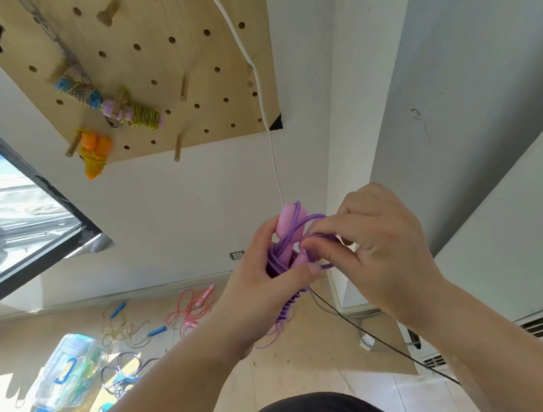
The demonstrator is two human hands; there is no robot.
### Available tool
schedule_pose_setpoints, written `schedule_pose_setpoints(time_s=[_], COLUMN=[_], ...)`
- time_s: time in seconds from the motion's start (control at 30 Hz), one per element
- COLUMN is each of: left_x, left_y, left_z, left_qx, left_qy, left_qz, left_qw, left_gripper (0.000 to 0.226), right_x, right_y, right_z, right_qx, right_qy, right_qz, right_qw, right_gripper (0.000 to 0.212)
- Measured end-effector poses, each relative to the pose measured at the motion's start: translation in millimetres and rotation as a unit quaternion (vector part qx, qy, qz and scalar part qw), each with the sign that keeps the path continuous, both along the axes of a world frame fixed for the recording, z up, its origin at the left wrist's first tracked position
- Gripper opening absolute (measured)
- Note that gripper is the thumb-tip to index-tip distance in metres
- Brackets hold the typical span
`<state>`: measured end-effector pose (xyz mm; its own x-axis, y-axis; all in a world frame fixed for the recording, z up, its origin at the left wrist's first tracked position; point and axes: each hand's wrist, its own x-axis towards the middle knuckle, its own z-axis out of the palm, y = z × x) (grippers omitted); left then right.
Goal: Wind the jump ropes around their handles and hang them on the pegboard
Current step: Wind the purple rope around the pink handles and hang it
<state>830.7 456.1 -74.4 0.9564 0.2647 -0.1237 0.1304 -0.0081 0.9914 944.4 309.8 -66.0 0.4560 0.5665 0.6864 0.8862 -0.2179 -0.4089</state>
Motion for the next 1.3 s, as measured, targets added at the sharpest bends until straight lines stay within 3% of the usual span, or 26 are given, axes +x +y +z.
schedule_pose_setpoints(time_s=[0.1, 0.27, 0.4, 0.63, 0.83, 1.07, 1.1, 1.2, 1.3], left_x=[4.3, 3.4, 5.9, 0.1, -9.7, -20.3, -21.4, -23.0, -24.5], left_y=[-0.5, 6.0, 8.7, 7.3, 13.2, 19.8, 19.9, 19.8, 19.1], left_z=[0.8, 8.9, 7.5, 0.5, 7.0, 7.9, 7.5, 3.5, 2.0], left_qx=[0.047, 0.127, 0.114, 0.044, 0.033, 0.024, 0.021, 0.067, 0.128], left_qy=[-0.007, 0.021, 0.032, 0.061, 0.050, 0.029, 0.025, 0.018, 0.015], left_qz=[0.014, 0.018, 0.055, 0.026, -0.046, -0.131, -0.140, -0.145, -0.122], left_qw=[0.999, 0.991, 0.991, 0.997, 0.997, 0.991, 0.990, 0.987, 0.984], left_gripper=[0.050, 0.040, 0.026, 0.025, 0.029, 0.045, 0.045, 0.049, 0.055], right_x=[-3.8, -1.6, -4.4, -4.5, -3.0, -2.7, -2.1, -1.9, -3.6], right_y=[-0.6, -3.2, -2.1, -9.1, -11.4, -12.5, -12.9, -13.5, -10.8], right_z=[2.1, 2.0, -2.7, -14.7, -13.7, -17.3, -17.4, -14.5, -14.2], right_qx=[-0.001, 0.038, 0.037, 0.033, 0.049, 0.121, 0.121, 0.098, 0.085], right_qy=[0.160, 0.375, 0.357, 0.321, 0.388, 0.508, 0.526, 0.624, 0.697], right_qz=[0.046, 0.087, 0.027, 0.037, 0.101, 0.213, 0.234, 0.280, 0.252], right_qw=[0.986, 0.922, 0.933, 0.946, 0.915, 0.826, 0.809, 0.723, 0.666], right_gripper=[0.012, 0.011, 0.022, 0.004, 0.005, 0.002, 0.010, 0.031, 0.028])
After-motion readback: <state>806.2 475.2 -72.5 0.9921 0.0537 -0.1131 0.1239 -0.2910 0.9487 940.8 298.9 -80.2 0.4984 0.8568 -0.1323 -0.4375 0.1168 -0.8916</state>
